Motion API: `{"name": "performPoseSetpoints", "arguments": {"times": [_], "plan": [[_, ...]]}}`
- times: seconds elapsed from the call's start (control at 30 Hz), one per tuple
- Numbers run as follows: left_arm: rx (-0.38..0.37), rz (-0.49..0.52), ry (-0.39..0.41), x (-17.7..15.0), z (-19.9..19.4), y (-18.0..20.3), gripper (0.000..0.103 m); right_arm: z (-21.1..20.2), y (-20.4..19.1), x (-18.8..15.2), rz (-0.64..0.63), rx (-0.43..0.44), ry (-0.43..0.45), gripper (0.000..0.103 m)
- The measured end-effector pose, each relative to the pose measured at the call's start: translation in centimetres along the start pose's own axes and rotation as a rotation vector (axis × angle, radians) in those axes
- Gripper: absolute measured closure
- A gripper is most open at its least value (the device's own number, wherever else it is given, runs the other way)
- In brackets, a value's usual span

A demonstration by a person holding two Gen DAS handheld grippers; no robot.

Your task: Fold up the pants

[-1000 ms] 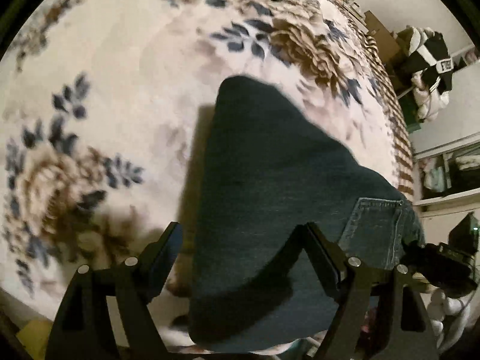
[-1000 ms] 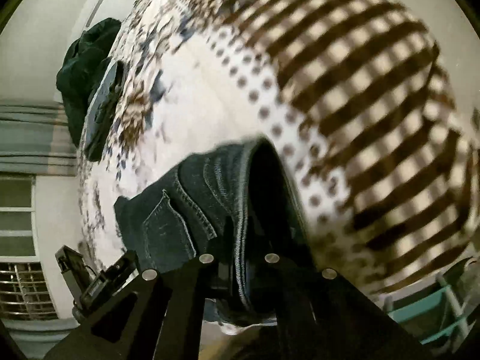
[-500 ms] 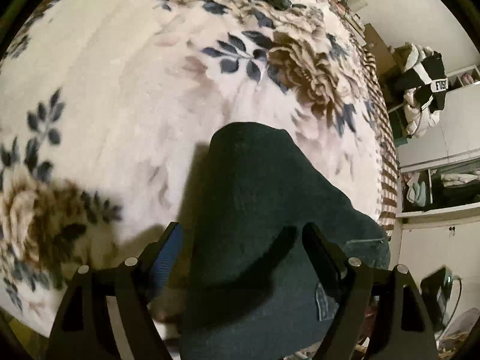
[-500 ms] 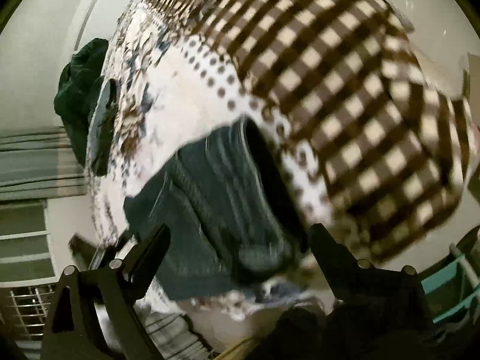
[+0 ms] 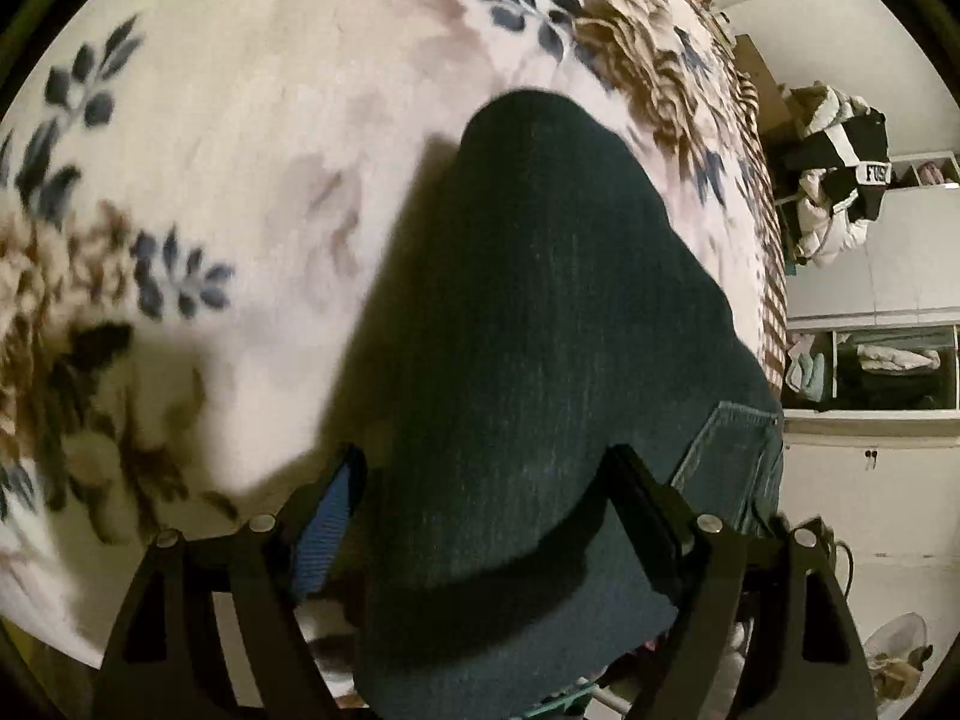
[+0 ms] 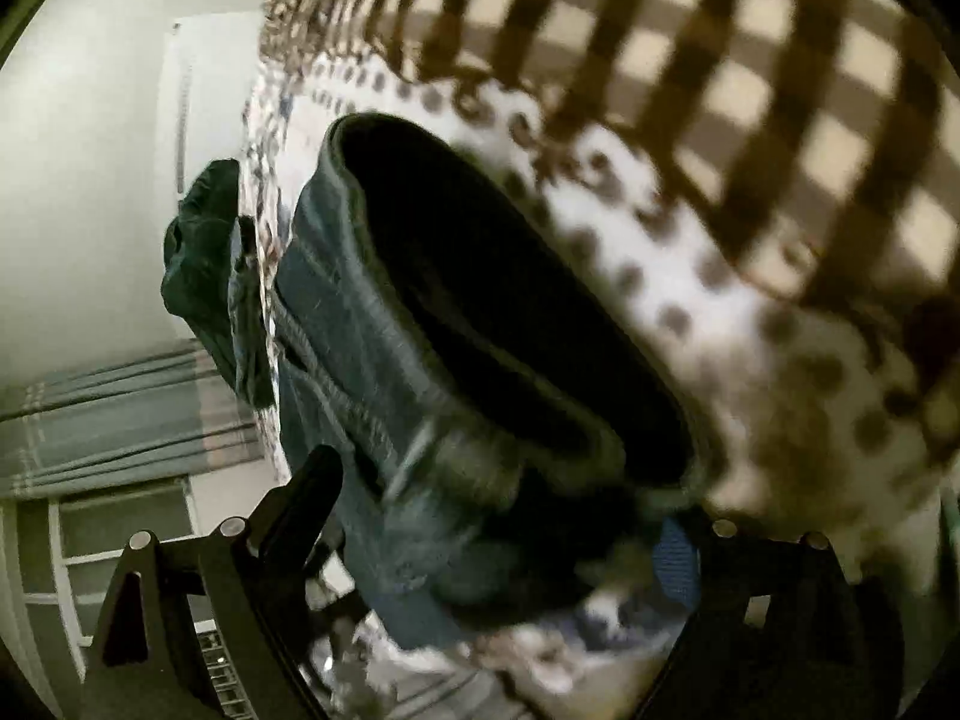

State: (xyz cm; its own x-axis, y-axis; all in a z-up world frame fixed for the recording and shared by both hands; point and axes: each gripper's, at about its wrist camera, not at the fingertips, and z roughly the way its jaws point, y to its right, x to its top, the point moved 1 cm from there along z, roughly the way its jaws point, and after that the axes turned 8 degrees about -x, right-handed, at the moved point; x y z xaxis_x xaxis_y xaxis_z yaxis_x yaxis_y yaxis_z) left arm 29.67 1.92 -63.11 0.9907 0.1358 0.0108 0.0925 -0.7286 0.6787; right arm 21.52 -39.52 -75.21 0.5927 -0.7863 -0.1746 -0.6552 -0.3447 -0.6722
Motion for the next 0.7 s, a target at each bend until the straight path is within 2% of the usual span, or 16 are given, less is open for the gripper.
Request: {"name": "performPoseSetpoints", "arguments": {"times": [0.07,0.17,0.23,0.27,0.33,0.43,0.5,0.53,0.57,0.63,0.7], "plan": [[-0.017,-0.01,-0.005,-0.6,0.2,-0.2,0.022,0.6,-0.2,0.0,0.011,0.015,0.014,0.007],[-0.039,-0.033,-0.028,-1.4,0.7,-0.6,0.022,0.1,-0.9,-0.3,0.041,0.096,0.02,0.008],[-0.037,-0.025,-0.029,-1.6,0.9,-0.5,0.022,-0.4,-1.7,-0.5,0.001,0.148,0.03,0.008],[-0.034,-0.016,-0.028,-1.6,1.0,-0.3,0.022,-0.1,-1.8,-0.5,-0.016,0.137,0.023,0.008],[-0.025,-0.007,-0.028,-1.7,1.3,-0.2,0.022,1.6,-1.6,-0.1,-0.041,0.051,-0.026,0.008],[-0.014,0.003,-0.02,-1.7,1.4,0.1,0.022,3.2,-2.6,0.0,-0.067,0.027,-0.043,0.008],[-0.011,0.023,-0.001,-1.8,1.3,0.5,0.022,3.4,-3.6,-0.2,-0.092,-0.01,-0.038,0.02],[-0.011,0.038,0.022,-2.0,1.0,0.7,0.026,3.3,-3.8,-0.3,-0.096,-0.038,-0.024,0.038],[-0.014,0.052,0.042,-2.2,0.7,0.9,0.03,3.2,-3.8,-0.5,-0.083,-0.029,-0.016,0.049],[-0.02,0.067,0.068,-2.6,0.1,1.0,0.051,2.8,-4.1,-0.9,-0.074,-0.024,-0.001,0.057],[-0.048,0.077,0.094,-3.1,-0.9,1.1,0.063,2.4,-5.2,-1.5,-0.103,-0.043,0.012,0.061]]}}
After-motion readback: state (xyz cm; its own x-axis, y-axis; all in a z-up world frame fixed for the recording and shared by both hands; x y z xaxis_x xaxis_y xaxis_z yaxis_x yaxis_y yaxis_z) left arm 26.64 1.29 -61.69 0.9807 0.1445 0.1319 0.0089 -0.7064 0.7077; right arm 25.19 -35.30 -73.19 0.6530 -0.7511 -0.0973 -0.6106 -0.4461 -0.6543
